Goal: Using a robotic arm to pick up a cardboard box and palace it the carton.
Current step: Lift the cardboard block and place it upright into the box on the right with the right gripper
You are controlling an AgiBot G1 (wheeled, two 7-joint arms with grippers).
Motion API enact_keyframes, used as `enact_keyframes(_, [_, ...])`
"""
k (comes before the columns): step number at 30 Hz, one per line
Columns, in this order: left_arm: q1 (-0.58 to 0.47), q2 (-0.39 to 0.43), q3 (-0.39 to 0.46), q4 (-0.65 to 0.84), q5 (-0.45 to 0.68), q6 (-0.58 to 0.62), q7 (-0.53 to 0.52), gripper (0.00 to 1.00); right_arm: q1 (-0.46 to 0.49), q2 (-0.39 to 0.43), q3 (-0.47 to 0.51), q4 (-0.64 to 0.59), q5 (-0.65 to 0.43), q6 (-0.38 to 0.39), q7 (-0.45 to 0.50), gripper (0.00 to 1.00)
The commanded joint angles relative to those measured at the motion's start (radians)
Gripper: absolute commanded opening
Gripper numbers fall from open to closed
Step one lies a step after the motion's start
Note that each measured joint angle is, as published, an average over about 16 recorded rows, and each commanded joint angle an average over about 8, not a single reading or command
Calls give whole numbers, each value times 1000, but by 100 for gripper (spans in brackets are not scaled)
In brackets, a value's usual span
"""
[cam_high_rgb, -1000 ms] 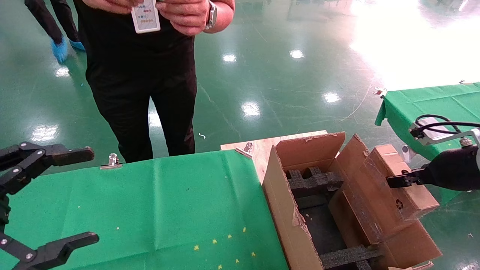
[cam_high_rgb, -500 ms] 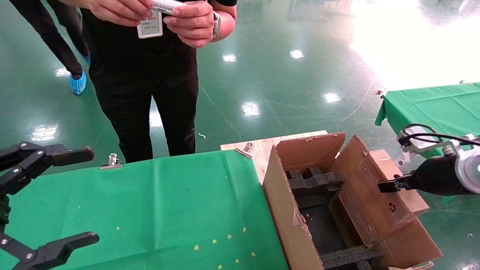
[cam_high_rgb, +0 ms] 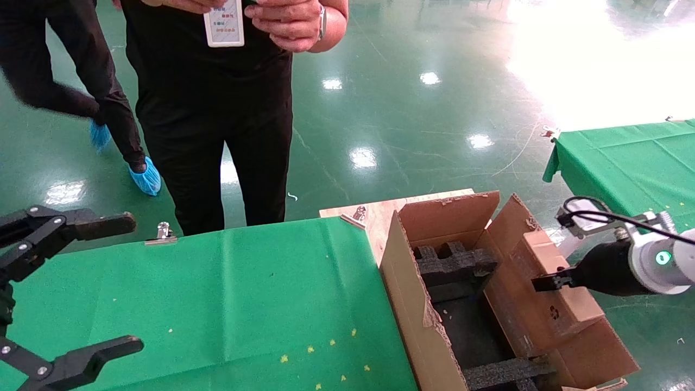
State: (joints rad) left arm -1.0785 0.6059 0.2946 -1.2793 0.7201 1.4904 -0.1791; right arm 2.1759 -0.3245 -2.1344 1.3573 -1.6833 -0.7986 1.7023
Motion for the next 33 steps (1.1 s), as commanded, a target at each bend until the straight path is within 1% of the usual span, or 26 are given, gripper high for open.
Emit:
enact_keyframes(1, [0,0,0,0,0,0,0,100,-14,-7,-5,0,-3,14,13,0])
enact_keyframes(20, [0,0,1,0,-1,0,1,100,-145,-79,-48,-19,-97,118,223,0])
enact_keyframes(26, [0,-1,1,0,-1,-1,1,100,-172,-102,-54,-28,-124,139,264,0])
enact_keyframes(33, [0,-1,2,0,-1,-1,1,100,-204,-128,-61,-44,-139,159,289,0])
